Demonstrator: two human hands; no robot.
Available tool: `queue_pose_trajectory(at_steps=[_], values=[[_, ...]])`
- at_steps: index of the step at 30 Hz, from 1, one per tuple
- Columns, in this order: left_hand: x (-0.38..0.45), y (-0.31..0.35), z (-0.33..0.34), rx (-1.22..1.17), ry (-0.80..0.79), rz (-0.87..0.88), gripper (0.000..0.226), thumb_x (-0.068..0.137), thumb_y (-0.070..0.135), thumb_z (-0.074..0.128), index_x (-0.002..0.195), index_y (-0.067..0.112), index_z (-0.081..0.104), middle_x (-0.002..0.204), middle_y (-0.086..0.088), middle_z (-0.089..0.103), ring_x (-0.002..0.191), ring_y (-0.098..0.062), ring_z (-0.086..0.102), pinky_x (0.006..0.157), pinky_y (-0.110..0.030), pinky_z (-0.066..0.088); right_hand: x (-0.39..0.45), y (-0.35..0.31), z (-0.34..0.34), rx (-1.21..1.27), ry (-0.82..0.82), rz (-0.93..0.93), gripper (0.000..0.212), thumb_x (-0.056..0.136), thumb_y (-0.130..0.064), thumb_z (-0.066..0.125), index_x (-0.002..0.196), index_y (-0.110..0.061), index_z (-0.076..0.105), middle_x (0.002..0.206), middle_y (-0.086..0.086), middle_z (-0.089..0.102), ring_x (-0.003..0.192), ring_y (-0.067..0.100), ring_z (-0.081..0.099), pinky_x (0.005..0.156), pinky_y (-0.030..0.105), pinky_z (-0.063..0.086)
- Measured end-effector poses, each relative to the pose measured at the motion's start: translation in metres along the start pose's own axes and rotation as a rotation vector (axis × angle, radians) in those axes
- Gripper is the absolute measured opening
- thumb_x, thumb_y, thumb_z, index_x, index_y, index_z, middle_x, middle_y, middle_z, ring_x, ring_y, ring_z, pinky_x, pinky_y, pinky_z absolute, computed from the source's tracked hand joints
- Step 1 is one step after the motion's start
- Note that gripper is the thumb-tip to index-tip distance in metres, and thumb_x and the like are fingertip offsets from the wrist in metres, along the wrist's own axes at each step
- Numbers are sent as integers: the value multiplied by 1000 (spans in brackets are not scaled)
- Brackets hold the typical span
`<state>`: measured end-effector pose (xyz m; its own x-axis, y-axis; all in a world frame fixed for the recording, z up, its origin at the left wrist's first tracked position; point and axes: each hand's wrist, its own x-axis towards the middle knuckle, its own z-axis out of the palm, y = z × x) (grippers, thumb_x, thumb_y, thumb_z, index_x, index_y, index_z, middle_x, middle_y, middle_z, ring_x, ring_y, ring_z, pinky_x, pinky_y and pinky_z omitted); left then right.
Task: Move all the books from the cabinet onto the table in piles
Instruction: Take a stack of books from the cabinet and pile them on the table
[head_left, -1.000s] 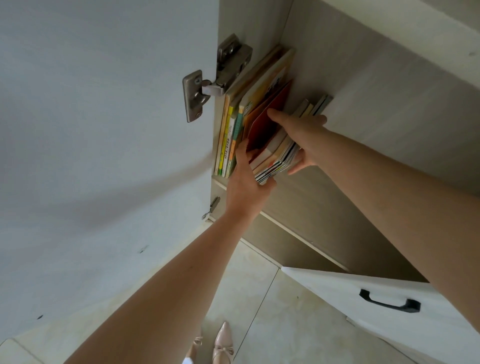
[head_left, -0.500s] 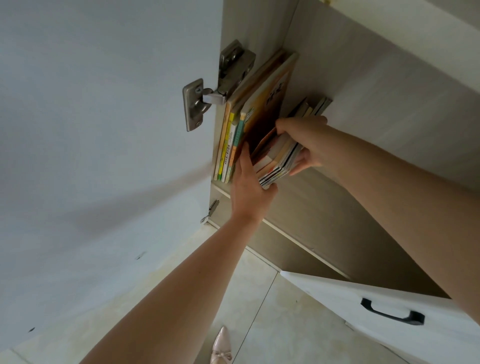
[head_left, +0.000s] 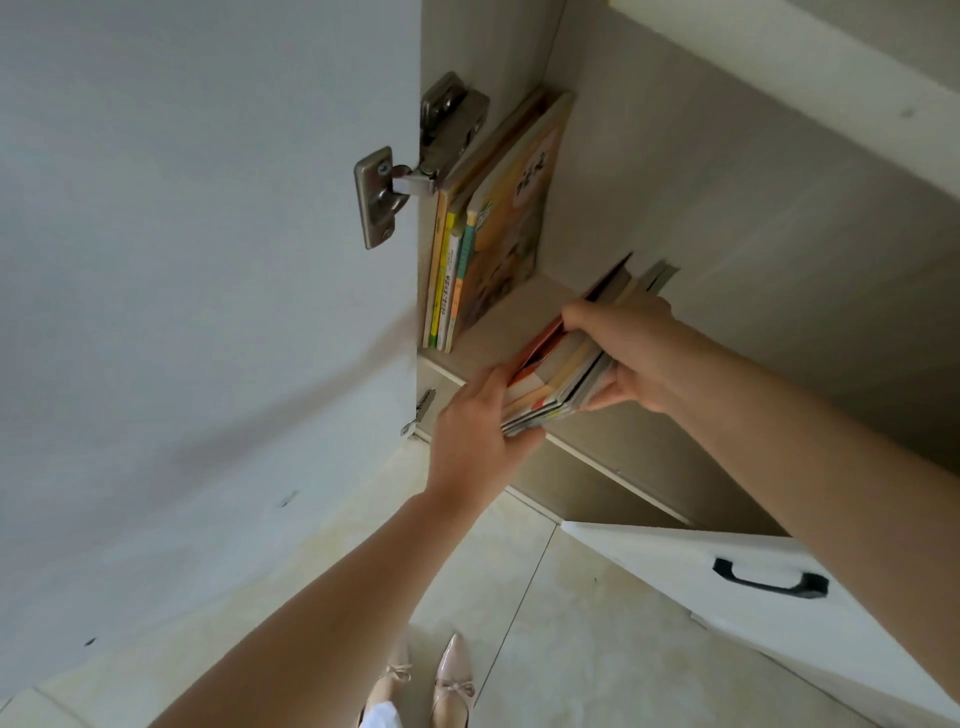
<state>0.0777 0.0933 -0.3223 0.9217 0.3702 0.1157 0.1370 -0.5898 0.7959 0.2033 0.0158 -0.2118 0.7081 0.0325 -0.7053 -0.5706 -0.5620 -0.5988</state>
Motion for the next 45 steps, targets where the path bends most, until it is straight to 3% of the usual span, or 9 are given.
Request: queue_pose_trajectory(at_steps=[9, 15, 19, 21, 25, 29, 33, 37, 45], values=[[-41, -14, -17, -123, -64, -12, 62, 69, 32, 68, 128, 19, 57, 108, 12, 66, 96, 2, 56, 79, 4, 37, -51, 38, 6, -100, -24, -50, 54, 84, -28, 71, 116, -14, 30, 86, 6, 65, 50, 13, 70, 71, 41, 62], [-50, -35, -21, -200, -53, -90, 59, 79, 20, 74, 134, 19, 54, 121, 9, 66, 110, -9, 63, 94, -31, 53, -45, 60, -28, -118, -106, -277, 24, 103, -30, 33, 116, -19, 50, 112, 3, 67, 85, 16, 73, 86, 43, 56], [-55, -40, -27, -207, -59, -88, 55, 79, 13, 77, 131, 14, 58, 120, 2, 67, 109, -10, 63, 94, -21, 51, -7, 70, -56, -232, -87, -426, 42, 93, -3, 56, 129, -18, 40, 111, 0, 63, 92, 5, 64, 77, 24, 56], [-57, -40, -28, -231, -61, -88, 55, 78, 11, 77, 129, 15, 58, 118, 3, 66, 107, 1, 61, 92, -12, 49, 7, 70, -57, -360, -190, -471, 65, 86, -1, 66, 137, -26, 34, 106, -5, 60, 95, 3, 62, 72, 17, 52], [-58, -43, -28, -223, -59, -98, 53, 78, 9, 77, 128, 13, 60, 116, 2, 67, 105, 0, 61, 91, -11, 49, 33, 64, -52, -623, -217, -626, 62, 75, -8, 79, 125, -29, 49, 112, -2, 55, 105, -5, 55, 83, 14, 48], [-58, -50, -29, -241, -71, -152, 52, 80, 13, 76, 129, 13, 59, 112, 6, 69, 103, -7, 65, 90, -27, 55, 50, 55, -52, -563, -371, -537, 79, 75, -12, 81, 140, -32, 41, 134, -4, 36, 118, 4, 50, 91, 14, 46], [-59, -57, -34, -240, -87, -194, 49, 81, 20, 76, 128, 19, 60, 111, 10, 70, 103, -7, 66, 91, -35, 56, 61, 51, -47, -585, -516, -566, 74, 75, -7, 80, 135, -35, 46, 125, -7, 61, 114, 6, 60, 95, 28, 53], [-62, -63, -38, -254, -107, -216, 51, 81, 19, 76, 129, 20, 59, 114, 11, 69, 106, -6, 65, 94, -31, 54, 62, 52, -38, -611, -533, -613, 62, 76, -9, 80, 119, -43, 52, 111, -13, 66, 102, -4, 62, 89, 12, 49], [-59, -61, -48, -297, -148, -288, 49, 79, 34, 74, 126, 32, 60, 113, 23, 67, 108, -1, 63, 93, -28, 52, 60, 68, -35, -525, -553, -581, 45, 80, -12, 77, 122, -16, 63, 116, 1, 70, 110, 15, 66, 98, 38, 51]])
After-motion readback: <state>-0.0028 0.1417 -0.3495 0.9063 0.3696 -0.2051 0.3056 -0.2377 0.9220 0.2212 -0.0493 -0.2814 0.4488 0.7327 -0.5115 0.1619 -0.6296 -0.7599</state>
